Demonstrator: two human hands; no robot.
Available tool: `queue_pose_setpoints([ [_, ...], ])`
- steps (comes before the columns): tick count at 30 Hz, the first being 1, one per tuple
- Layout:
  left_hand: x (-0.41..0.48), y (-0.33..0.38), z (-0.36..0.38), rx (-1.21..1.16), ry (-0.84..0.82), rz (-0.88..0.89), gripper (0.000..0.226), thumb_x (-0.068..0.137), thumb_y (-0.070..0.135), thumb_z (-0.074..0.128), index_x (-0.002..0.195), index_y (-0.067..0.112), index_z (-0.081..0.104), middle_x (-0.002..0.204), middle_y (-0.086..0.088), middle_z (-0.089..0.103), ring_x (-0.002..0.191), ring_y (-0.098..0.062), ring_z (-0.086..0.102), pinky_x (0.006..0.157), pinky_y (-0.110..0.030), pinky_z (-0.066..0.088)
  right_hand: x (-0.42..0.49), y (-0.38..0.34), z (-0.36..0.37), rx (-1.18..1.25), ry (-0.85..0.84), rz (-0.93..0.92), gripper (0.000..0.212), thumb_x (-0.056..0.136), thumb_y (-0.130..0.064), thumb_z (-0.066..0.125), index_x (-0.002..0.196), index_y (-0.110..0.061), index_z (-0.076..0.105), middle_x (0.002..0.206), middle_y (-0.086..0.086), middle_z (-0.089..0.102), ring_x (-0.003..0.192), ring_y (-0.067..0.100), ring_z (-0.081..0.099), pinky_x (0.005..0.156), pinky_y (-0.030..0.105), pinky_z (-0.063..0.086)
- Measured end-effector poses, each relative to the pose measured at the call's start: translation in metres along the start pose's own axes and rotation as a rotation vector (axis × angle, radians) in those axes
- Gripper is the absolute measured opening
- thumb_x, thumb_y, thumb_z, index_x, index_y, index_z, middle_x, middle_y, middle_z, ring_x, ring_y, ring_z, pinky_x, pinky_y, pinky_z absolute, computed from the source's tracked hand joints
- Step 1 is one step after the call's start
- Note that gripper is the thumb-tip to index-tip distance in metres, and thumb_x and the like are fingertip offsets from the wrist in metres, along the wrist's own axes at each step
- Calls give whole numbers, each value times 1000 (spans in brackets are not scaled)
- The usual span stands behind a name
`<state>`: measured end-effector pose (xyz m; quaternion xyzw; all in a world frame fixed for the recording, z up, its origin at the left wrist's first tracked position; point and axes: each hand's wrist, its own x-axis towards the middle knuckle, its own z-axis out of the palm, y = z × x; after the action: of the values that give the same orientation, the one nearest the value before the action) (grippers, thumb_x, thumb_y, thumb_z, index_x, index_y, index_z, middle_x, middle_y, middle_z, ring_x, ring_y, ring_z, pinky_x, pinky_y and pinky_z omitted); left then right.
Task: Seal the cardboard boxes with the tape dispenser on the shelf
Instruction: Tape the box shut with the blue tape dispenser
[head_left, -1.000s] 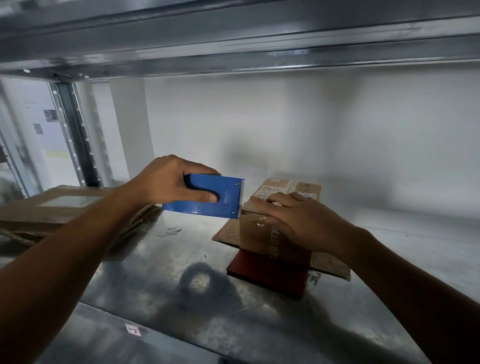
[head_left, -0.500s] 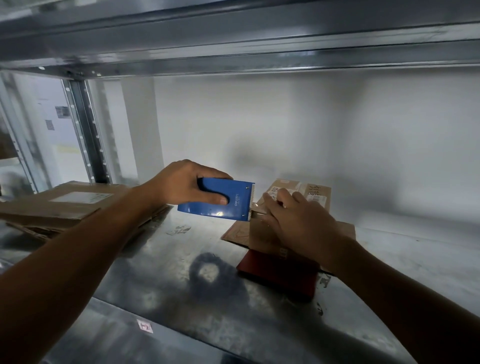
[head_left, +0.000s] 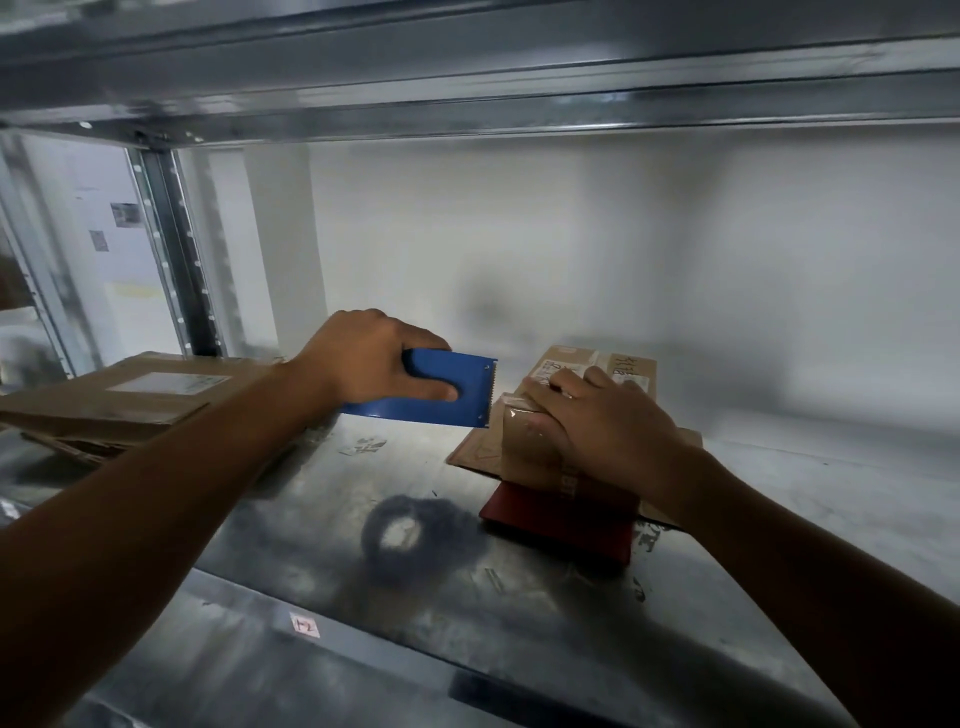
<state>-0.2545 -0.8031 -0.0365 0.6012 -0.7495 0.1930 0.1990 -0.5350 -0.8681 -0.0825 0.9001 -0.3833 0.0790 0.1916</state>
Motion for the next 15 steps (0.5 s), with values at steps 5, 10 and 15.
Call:
queue_pose_setpoints([
  [5, 17, 19, -1, 246, -7, 28, 59, 71, 92, 44, 104, 48, 67, 74, 18, 65, 74, -11, 57, 66, -29, 45, 5, 5, 6, -4, -14, -6, 55, 105, -53, 16, 157, -34, 23, 158, -1, 36, 139, 28, 37, 106, 53, 42],
  [10, 30, 37, -17, 474, -69, 57, 63, 74, 90, 45, 107, 42, 69, 68, 15, 48, 73, -16, 50, 60, -28, 30, 8, 12, 12, -44, -42, -48, 74, 91, -65, 35, 155, -30, 24, 154, 2, 40, 135, 31, 41, 98, 54, 47],
  [15, 38, 59, -16, 610, -107, 83, 58, 78, 85, 49, 96, 33, 69, 64, 10, 42, 62, -16, 48, 52, -26, 21, 12, 11, 16, -61, -33, -42, 70, 95, -60, 49, 154, -32, 24, 154, 2, 39, 136, 31, 40, 98, 52, 46],
])
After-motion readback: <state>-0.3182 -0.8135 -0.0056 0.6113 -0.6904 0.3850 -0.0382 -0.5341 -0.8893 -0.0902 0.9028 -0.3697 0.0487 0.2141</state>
